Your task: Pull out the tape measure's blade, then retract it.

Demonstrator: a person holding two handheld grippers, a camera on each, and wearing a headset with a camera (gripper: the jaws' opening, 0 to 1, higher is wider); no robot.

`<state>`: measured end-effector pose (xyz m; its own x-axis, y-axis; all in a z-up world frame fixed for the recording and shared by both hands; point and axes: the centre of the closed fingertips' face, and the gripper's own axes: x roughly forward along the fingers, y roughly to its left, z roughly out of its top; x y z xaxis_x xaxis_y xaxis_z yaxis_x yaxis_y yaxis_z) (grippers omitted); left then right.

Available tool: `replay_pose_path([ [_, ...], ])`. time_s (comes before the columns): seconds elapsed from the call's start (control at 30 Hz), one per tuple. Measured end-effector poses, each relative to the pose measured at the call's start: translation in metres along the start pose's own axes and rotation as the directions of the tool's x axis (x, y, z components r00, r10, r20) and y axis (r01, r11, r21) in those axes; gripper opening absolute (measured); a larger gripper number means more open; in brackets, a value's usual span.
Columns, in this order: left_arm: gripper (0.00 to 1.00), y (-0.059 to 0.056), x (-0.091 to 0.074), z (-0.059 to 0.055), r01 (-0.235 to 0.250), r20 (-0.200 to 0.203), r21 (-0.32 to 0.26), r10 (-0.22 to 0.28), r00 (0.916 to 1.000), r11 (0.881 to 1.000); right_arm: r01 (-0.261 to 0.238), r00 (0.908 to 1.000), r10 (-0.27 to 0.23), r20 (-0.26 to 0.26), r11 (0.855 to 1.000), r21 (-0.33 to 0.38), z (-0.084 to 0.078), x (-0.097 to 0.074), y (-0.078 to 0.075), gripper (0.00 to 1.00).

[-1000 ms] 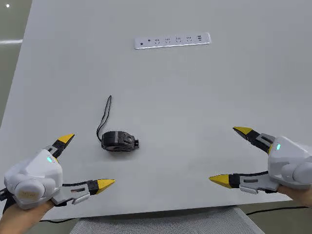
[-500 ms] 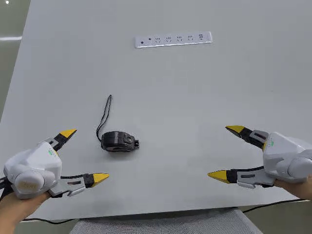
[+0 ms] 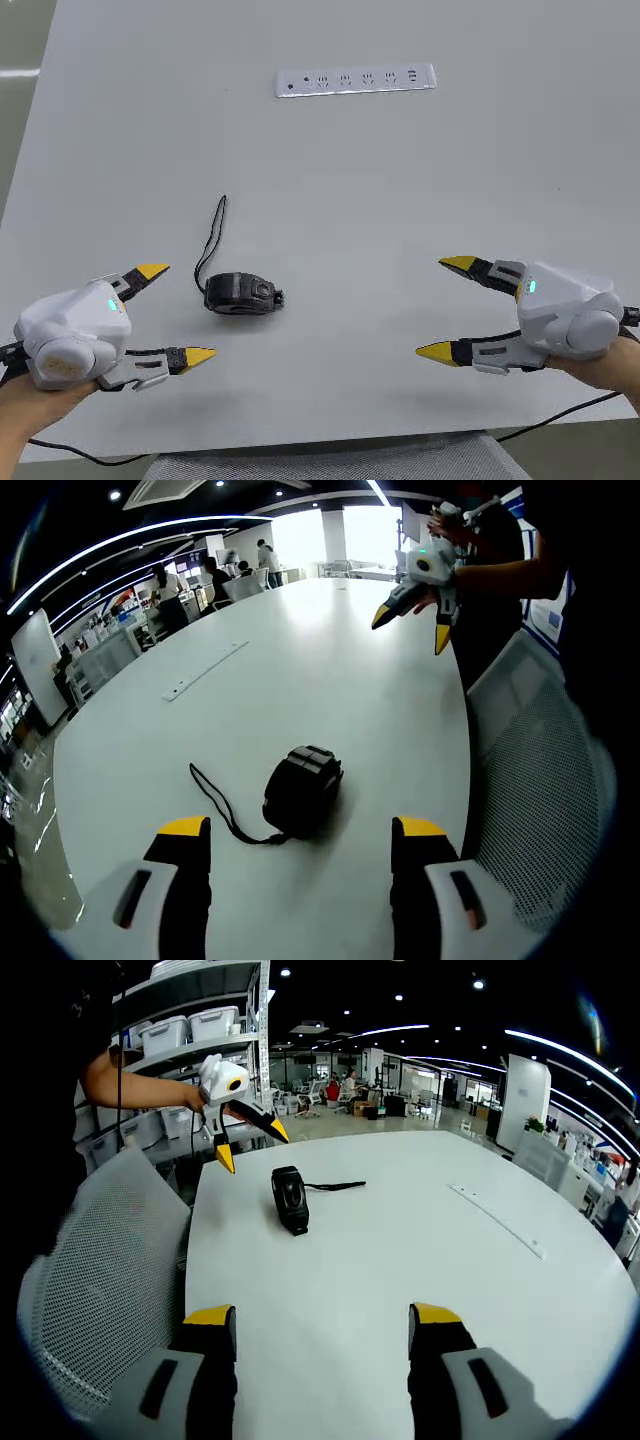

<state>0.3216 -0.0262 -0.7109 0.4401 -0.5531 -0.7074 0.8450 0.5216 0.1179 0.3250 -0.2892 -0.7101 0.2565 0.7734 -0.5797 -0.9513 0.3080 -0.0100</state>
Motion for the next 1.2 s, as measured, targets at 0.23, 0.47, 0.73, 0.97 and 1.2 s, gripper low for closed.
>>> replay_pose_path([
  [0.23,0.64,0.006,0.007,-0.004,0.027,-0.026,0.04,-0.026,0.9993,0.999,-0.028,0.9996,0.028,-0.007,0.999,-0.024,0.001,0.009,-0.002,0.66],
  [0.47,0.59,0.006,0.016,-0.007,0.075,-0.047,0.083,-0.071,0.9964,0.994,-0.057,0.9984,0.057,-0.003,0.997,-0.045,0.005,0.022,-0.002,0.62],
  [0.73,0.55,0.006,0.028,-0.009,0.131,-0.083,0.14,-0.121,0.9893,0.981,-0.089,0.996,0.089,-0.002,0.994,-0.064,0.009,0.037,-0.001,0.61],
  [0.97,0.5,0.01,0.039,-0.015,0.174,-0.119,0.192,-0.153,0.9811,0.966,-0.093,0.9957,0.093,-0.007,0.993,-0.067,0.011,0.048,-0.004,0.58],
  [1.2,0.42,0.01,0.052,-0.02,0.225,-0.151,0.221,-0.194,0.9693,0.949,-0.104,0.9944,0.103,-0.023,0.992,-0.077,0.01,0.064,-0.004,0.55],
])
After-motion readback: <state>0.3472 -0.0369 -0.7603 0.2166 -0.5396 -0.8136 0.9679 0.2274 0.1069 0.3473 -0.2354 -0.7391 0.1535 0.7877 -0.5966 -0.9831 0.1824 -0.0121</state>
